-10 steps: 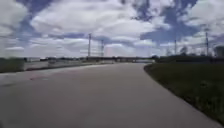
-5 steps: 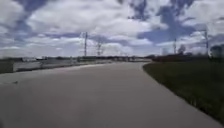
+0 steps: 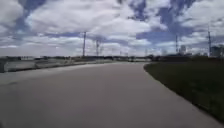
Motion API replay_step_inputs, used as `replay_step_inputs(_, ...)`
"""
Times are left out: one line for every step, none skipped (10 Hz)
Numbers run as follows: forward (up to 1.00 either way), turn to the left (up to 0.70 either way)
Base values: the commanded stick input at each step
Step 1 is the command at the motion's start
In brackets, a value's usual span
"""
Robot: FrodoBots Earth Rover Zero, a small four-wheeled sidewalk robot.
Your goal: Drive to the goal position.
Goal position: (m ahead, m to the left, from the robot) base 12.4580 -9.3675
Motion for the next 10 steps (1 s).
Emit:
replay_step_inputs(1.00, 0.00)
replay_step_inputs(1.00, 0.00)
replay_step_inputs(1.00, 0.00)
replay_step_inputs(1.00, 0.00)
replay_step_inputs(1.00, -0.08)
replay_step_inputs(1.00, -0.21)
replay_step_inputs(1.00, 0.00)
replay_step_inputs(1.00, 0.00)
replay_step_inputs(1.00, 0.00)
replay_step_inputs(1.00, -0.10)
